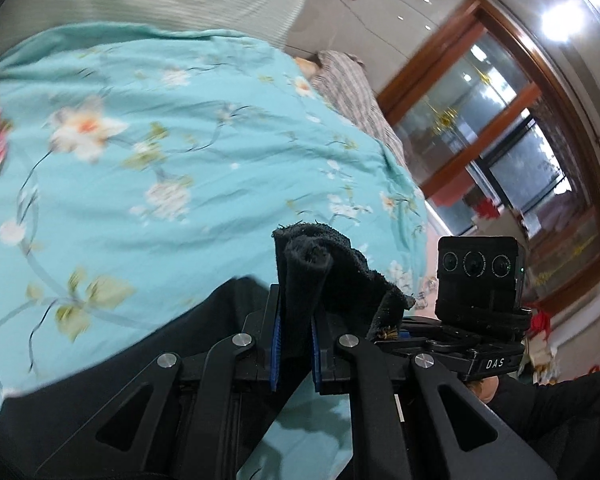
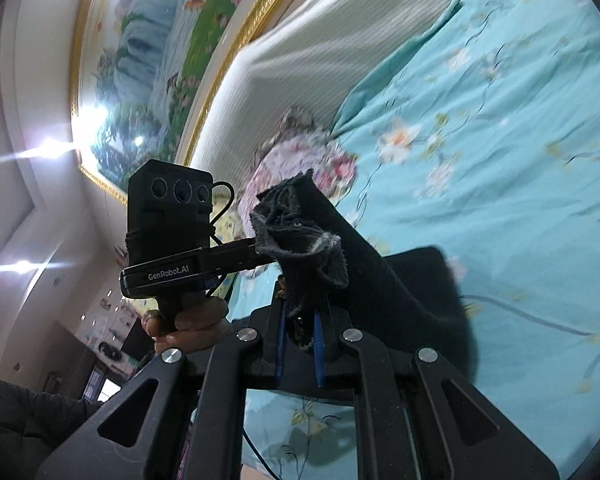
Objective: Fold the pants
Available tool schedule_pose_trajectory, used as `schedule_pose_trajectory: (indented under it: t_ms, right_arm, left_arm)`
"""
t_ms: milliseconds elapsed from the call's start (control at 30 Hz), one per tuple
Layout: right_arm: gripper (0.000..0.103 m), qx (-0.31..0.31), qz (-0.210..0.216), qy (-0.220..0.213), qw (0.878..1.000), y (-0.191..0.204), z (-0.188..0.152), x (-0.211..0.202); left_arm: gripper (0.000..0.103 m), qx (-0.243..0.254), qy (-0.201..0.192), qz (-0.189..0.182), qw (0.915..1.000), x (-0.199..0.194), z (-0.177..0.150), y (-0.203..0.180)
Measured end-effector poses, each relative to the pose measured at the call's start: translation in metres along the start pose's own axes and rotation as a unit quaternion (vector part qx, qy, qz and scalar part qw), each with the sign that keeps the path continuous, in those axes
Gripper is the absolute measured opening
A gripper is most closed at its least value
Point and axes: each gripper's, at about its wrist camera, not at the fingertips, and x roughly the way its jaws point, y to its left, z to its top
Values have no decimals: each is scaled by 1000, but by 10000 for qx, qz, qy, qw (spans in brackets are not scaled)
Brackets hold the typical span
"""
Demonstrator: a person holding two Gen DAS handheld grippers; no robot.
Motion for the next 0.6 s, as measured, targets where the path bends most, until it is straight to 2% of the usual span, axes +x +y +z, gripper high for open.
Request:
schedule_pose_trajectory:
  t_ms: [333, 600]
  right_arm:
    - [12, 18, 43, 648, 9979, -6, -24, 59]
    - [13, 19, -159, 1007, 9948, -14, -41, 89]
  left_arm:
    - [11, -676, -105, 204, 9974, -15, -44, 58]
    - [9, -1134, -167, 402, 9926, -12, -74, 90]
